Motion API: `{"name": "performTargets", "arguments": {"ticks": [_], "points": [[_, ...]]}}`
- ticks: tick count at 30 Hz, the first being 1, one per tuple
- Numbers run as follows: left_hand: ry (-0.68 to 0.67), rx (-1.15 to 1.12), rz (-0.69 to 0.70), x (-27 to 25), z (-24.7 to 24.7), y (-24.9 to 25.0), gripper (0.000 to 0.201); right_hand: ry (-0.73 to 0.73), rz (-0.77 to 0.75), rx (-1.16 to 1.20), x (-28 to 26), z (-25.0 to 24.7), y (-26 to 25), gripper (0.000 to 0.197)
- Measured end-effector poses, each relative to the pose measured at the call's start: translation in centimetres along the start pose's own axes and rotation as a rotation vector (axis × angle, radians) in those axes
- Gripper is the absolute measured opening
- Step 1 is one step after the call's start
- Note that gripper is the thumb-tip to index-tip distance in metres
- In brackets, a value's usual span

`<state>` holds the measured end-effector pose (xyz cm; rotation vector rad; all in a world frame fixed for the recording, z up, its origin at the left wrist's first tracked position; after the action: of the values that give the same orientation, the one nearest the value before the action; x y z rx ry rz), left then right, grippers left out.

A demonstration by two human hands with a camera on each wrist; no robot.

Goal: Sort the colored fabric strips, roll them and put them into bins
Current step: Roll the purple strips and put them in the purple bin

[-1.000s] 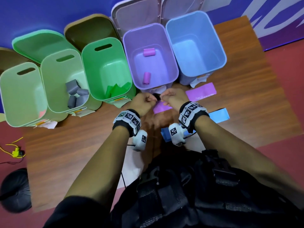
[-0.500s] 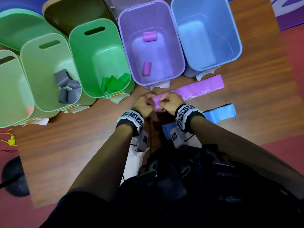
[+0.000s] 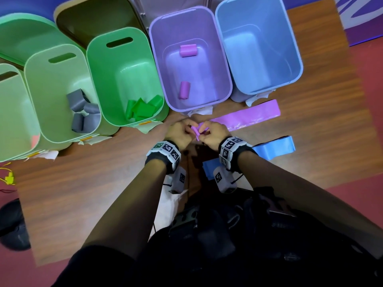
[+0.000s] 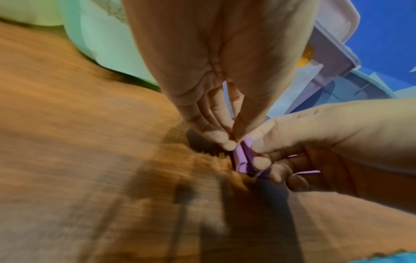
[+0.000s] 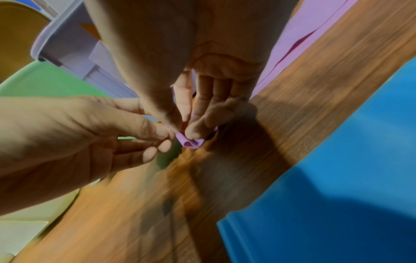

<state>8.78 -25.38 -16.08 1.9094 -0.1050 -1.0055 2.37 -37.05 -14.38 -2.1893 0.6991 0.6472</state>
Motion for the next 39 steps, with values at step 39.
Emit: {"name": "performTargets", "arguments": {"ticks": [39], "points": [[0.175, -0.306, 0.607, -12.9, -7.8, 21.1, 0.012, 0.512, -0.499, 0.462, -11.9, -17.0, -11.9, 0.028]]}}
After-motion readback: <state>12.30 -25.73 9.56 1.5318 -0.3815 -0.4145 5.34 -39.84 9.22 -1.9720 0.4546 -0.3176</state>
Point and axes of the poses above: each hand's wrist, its own x-axis towards the middle knuckle, its own z-axis out of the palm, y = z × x, the point moved 10 cm from there along x, towards the middle knuckle, and after that the axes turned 13 degrees about -x, right-handed, at the moved point
